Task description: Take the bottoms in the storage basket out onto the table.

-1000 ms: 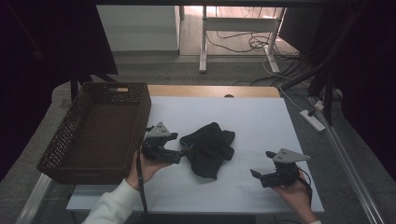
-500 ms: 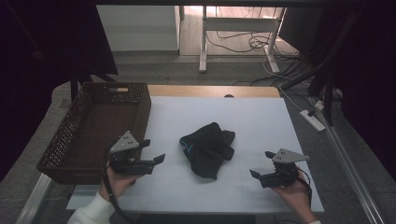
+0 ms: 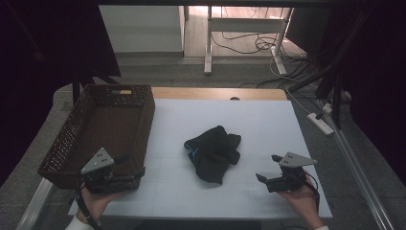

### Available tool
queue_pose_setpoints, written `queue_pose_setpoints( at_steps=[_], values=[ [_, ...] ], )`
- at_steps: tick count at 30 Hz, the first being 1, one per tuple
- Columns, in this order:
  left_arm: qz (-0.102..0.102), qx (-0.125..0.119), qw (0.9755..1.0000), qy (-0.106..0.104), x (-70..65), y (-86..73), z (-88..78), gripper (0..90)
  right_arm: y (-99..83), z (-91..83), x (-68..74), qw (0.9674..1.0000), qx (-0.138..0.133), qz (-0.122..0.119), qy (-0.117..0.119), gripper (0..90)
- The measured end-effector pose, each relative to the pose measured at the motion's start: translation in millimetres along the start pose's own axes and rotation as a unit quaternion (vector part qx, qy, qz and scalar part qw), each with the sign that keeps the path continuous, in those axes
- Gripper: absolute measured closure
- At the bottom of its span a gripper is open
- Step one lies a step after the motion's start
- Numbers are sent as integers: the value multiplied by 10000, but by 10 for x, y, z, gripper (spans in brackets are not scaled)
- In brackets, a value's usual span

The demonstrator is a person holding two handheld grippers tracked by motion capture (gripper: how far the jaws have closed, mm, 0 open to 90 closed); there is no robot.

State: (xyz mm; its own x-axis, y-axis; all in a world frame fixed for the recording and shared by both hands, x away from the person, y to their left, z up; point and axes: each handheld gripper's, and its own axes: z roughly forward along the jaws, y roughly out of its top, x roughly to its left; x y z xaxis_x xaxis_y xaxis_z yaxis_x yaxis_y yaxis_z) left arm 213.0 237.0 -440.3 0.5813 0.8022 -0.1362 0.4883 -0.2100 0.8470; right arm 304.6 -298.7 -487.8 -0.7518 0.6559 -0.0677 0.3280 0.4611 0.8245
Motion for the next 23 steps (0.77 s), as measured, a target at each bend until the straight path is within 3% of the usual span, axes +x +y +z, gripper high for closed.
queue_pose_setpoints(
  at_steps=[23],
  values=[
    [-41, 31, 10000, 22, 23, -40, -7, 217, 9, -13, 8, 10000, -79, -26, 1, 65]
  ],
)
